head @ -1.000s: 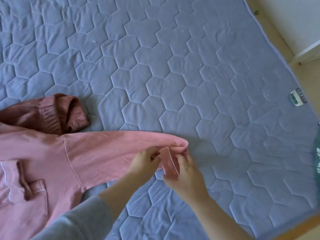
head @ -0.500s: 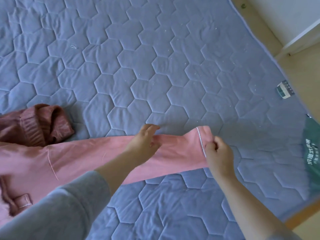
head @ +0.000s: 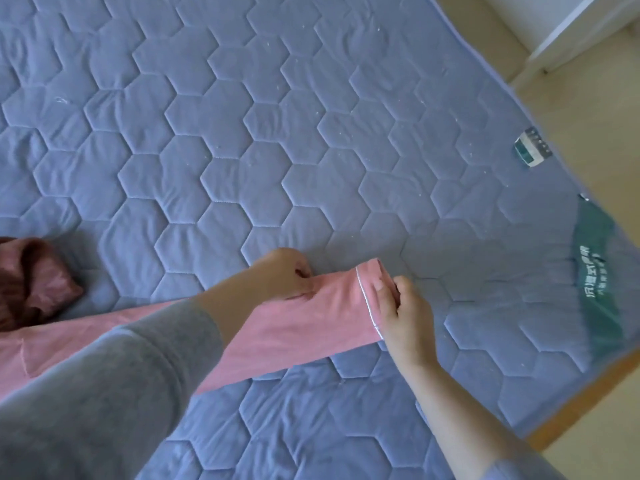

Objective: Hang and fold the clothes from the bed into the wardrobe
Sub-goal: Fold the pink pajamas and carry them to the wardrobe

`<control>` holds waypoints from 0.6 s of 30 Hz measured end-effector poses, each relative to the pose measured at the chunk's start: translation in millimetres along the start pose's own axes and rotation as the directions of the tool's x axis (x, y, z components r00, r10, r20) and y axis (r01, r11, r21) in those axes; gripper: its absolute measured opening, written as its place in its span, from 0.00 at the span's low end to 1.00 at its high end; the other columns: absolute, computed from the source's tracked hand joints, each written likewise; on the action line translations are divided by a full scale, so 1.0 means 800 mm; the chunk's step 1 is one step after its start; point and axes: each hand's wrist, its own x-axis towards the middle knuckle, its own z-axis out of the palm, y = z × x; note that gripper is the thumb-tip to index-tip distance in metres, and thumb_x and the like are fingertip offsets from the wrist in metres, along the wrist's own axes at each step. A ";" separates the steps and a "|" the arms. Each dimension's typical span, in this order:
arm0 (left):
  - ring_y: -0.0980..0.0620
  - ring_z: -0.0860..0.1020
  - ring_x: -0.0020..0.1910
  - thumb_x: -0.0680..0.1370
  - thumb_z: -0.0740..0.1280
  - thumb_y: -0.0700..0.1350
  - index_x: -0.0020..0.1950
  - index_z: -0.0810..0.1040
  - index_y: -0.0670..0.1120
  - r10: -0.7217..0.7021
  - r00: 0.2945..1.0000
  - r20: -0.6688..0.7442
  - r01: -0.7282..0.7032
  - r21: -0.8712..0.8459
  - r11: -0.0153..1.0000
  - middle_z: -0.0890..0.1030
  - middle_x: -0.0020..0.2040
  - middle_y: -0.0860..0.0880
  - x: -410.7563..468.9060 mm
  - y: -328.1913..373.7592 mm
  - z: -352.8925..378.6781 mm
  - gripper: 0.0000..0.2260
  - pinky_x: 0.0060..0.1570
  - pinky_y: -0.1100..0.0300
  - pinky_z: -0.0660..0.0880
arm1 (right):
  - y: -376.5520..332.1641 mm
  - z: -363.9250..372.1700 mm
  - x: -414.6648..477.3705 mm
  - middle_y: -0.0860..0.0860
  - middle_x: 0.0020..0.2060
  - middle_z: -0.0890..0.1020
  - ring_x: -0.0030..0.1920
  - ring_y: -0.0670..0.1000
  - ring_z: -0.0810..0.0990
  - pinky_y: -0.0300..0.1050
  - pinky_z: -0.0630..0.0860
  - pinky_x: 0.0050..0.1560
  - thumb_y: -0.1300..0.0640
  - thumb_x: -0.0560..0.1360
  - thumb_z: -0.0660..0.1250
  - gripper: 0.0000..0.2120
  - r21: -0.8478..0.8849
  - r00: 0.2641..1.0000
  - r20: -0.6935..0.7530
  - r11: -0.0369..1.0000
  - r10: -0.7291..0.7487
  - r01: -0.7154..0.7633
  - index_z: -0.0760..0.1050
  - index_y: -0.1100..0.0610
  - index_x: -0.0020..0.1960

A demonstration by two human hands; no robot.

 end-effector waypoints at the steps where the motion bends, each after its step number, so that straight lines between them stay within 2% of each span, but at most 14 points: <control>1: 0.51 0.73 0.45 0.77 0.69 0.49 0.46 0.79 0.46 0.021 1.000 -0.013 -0.022 -0.013 1.000 0.74 0.43 0.52 0.004 0.002 -0.004 0.06 0.44 0.59 0.70 | 0.005 0.001 -0.002 0.45 0.28 0.73 0.33 0.54 0.74 0.47 0.63 0.34 0.51 0.79 0.63 0.13 -0.006 1.000 0.013 1.000 0.024 -0.024 0.69 0.57 0.40; 5: 0.48 0.73 0.45 0.77 0.66 0.46 0.42 0.71 0.50 0.064 0.981 -0.181 -0.057 0.047 0.997 0.74 0.44 0.52 0.014 0.011 -0.016 0.06 0.40 0.58 0.67 | 0.011 0.006 -0.010 0.48 0.39 0.79 0.41 0.53 0.79 0.48 0.73 0.42 0.51 0.78 0.67 0.09 0.048 0.995 0.023 0.994 0.096 -0.097 0.73 0.57 0.49; 8: 0.48 0.75 0.46 0.76 0.67 0.48 0.48 0.76 0.50 0.058 0.981 -0.184 -0.044 0.082 0.996 0.76 0.46 0.52 0.011 0.017 -0.003 0.04 0.42 0.59 0.69 | 0.010 0.007 -0.021 0.50 0.45 0.79 0.45 0.52 0.78 0.48 0.76 0.47 0.54 0.76 0.69 0.09 0.000 0.997 -0.070 1.000 0.016 -0.016 0.77 0.58 0.52; 11: 0.47 0.78 0.50 0.76 0.67 0.49 0.52 0.79 0.49 0.031 0.979 -0.202 -0.037 -0.025 0.999 0.81 0.49 0.50 0.011 0.031 0.007 0.07 0.50 0.54 0.76 | 0.006 0.007 -0.031 0.49 0.43 0.80 0.39 0.48 0.77 0.44 0.75 0.44 0.50 0.75 0.70 0.12 -0.019 0.998 0.016 0.998 0.053 -0.053 0.79 0.57 0.53; 13: 0.46 0.79 0.49 0.76 0.67 0.47 0.51 0.80 0.48 0.011 0.982 -0.188 -0.029 -0.093 0.995 0.80 0.45 0.51 0.017 0.047 0.008 0.06 0.48 0.54 0.77 | 0.003 0.008 -0.032 0.48 0.43 0.81 0.39 0.47 0.78 0.44 0.75 0.43 0.48 0.74 0.71 0.12 0.017 0.986 0.095 0.990 0.136 -0.138 0.79 0.56 0.51; 16: 0.45 0.78 0.46 0.77 0.67 0.47 0.53 0.80 0.46 0.009 0.994 -0.109 -0.019 -0.092 0.996 0.80 0.48 0.48 0.028 0.075 0.010 0.08 0.47 0.54 0.77 | 0.003 0.005 -0.027 0.48 0.37 0.82 0.38 0.47 0.79 0.39 0.73 0.41 0.52 0.74 0.72 0.08 0.140 0.972 0.157 0.970 0.175 -0.197 0.79 0.56 0.42; 18: 0.43 0.80 0.43 0.77 0.66 0.46 0.52 0.80 0.43 0.025 0.999 -0.033 -0.028 -0.063 0.998 0.81 0.49 0.44 0.033 0.090 0.012 0.09 0.46 0.53 0.78 | 0.008 -0.001 -0.026 0.48 0.35 0.81 0.33 0.46 0.78 0.37 0.71 0.36 0.55 0.75 0.70 0.07 0.173 0.963 0.213 0.964 0.162 -0.201 0.76 0.55 0.40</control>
